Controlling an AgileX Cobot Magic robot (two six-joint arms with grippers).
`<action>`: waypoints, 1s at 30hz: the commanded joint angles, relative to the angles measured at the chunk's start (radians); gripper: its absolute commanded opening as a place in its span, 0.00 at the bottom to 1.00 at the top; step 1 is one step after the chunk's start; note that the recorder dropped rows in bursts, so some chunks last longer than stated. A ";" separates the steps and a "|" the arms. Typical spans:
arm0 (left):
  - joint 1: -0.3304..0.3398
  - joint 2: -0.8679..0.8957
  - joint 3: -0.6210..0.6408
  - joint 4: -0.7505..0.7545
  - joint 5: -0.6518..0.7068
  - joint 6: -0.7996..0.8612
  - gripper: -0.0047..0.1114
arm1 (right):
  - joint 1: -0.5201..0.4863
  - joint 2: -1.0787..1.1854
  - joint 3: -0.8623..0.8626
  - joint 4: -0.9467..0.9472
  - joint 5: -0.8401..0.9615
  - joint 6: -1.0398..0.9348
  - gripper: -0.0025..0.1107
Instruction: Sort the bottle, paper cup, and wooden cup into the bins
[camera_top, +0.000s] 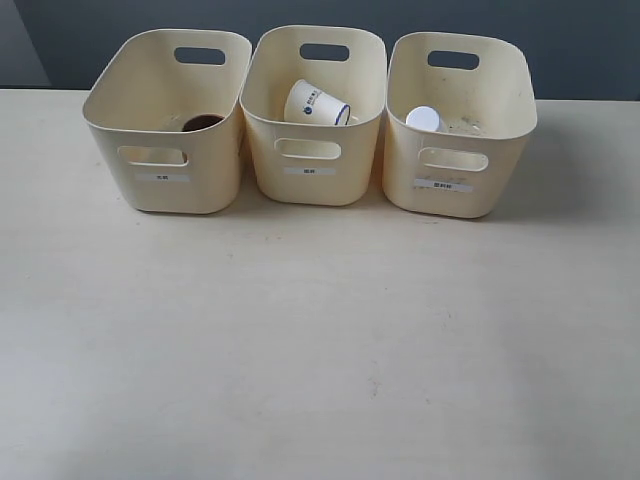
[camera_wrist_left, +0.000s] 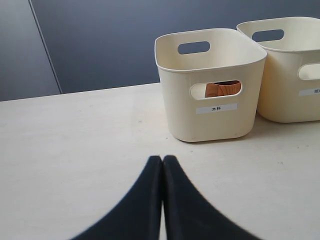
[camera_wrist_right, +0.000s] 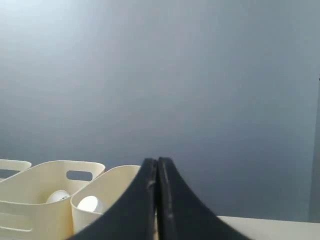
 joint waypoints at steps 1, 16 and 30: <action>-0.004 -0.005 0.001 0.003 0.000 -0.002 0.04 | -0.047 -0.029 0.050 0.000 -0.060 0.010 0.02; -0.004 -0.005 0.001 0.014 0.000 -0.002 0.04 | -0.062 -0.036 0.050 -0.097 -0.005 0.103 0.02; -0.004 -0.005 0.001 0.018 0.000 -0.002 0.04 | -0.040 -0.036 0.050 0.499 0.181 -0.500 0.02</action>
